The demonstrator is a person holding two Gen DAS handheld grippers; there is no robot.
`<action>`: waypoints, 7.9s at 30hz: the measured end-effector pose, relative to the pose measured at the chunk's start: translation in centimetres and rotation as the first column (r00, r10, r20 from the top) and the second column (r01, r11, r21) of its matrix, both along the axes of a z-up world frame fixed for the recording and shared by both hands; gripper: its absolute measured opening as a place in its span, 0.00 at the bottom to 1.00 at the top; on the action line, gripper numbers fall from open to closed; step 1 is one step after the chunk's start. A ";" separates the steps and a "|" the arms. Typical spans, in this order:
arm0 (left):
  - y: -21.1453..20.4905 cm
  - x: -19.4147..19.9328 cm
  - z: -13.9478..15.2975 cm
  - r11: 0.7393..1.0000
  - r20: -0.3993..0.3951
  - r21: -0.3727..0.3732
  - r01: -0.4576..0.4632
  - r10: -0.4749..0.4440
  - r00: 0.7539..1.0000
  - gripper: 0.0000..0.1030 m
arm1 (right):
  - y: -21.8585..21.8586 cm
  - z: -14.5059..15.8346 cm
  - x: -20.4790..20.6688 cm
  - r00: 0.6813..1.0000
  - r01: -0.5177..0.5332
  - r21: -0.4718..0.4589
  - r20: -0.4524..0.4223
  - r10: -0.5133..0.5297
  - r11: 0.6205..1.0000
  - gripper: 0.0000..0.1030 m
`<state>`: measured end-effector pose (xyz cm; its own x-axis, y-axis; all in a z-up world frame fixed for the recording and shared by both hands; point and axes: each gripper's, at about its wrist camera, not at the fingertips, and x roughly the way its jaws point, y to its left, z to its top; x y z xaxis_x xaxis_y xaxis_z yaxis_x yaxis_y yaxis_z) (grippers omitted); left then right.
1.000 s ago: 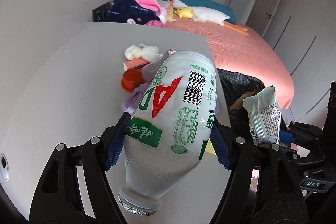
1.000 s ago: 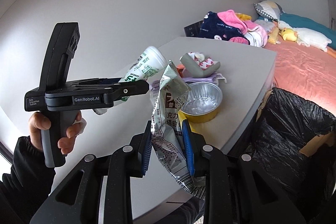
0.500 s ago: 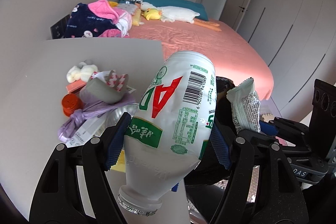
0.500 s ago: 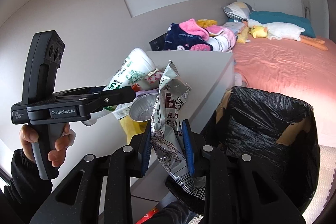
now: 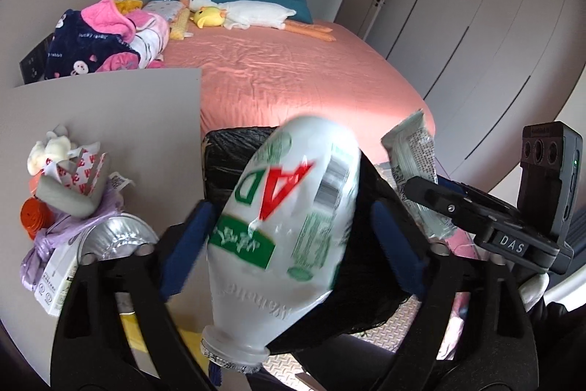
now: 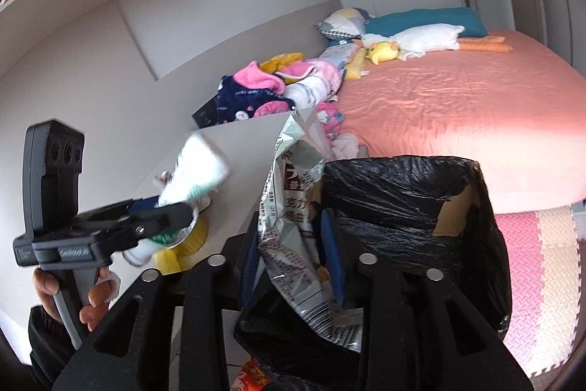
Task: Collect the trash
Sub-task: 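Carry the bottle and wrapper to the black bin and release both, then move the left tool back to the desk and grasp the foil cup, then lift the foil cup with the left tool while the right tool grasps the yellow strip, then carry the foil cup and yellow strip over the bin and release both, then move both tools back toward the purple bag and grey box on the desk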
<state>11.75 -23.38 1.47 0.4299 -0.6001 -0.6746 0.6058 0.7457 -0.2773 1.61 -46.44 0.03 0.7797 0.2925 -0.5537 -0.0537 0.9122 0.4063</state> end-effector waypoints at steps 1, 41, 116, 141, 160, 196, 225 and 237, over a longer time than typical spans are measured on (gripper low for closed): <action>-0.4 0.1 0.1 1.000 0.018 0.009 -0.002 0.002 1.000 0.94 | -0.8 0.0 -0.1 0.999 0.047 0.006 0.004 -0.047 0.999 0.67; 8.2 -0.3 -1.2 0.981 0.062 0.069 -0.180 0.176 0.982 0.94 | 7.4 -1.2 2.5 0.991 -0.126 -0.041 -0.046 0.124 0.991 0.68; 13.8 4.2 -1.9 0.943 0.036 -0.015 -0.334 0.334 0.942 0.09 | 20.8 -5.9 4.0 0.876 -0.470 -0.100 -0.180 0.448 0.877 0.67; 13.9 3.4 -0.6 0.937 0.038 -0.058 -0.343 0.346 0.938 0.09 | 16.5 -4.6 5.0 0.941 -0.332 -0.123 -0.118 0.318 0.935 0.22; 5.7 3.7 -0.7 0.979 -0.002 -0.060 -0.197 0.198 0.980 0.09 | 7.6 -3.0 3.5 0.986 -0.152 -0.091 -0.076 0.145 0.984 0.22; -1.1 2.9 -3.7 0.998 -0.061 0.021 -0.058 0.060 0.996 0.93 | -2.3 -1.7 2.1 0.989 0.139 -0.014 -0.041 -0.140 0.990 0.70; 10.6 3.1 -2.2 0.948 0.008 0.016 -0.318 0.318 0.948 0.93 | 8.6 -1.8 5.5 0.993 -0.107 -0.074 -0.054 0.103 0.991 0.70; 15.7 3.8 -2.9 0.905 -0.002 0.023 -0.425 0.425 0.905 0.94 | 12.7 -1.4 7.5 0.982 -0.189 -0.087 -0.042 0.186 0.978 0.70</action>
<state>15.57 -7.67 -1.38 0.6361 -0.3469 -0.6892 0.2285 0.9379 -0.2611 9.07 -33.78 -1.37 0.6963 0.3796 -0.6091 -0.2150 0.9200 0.3276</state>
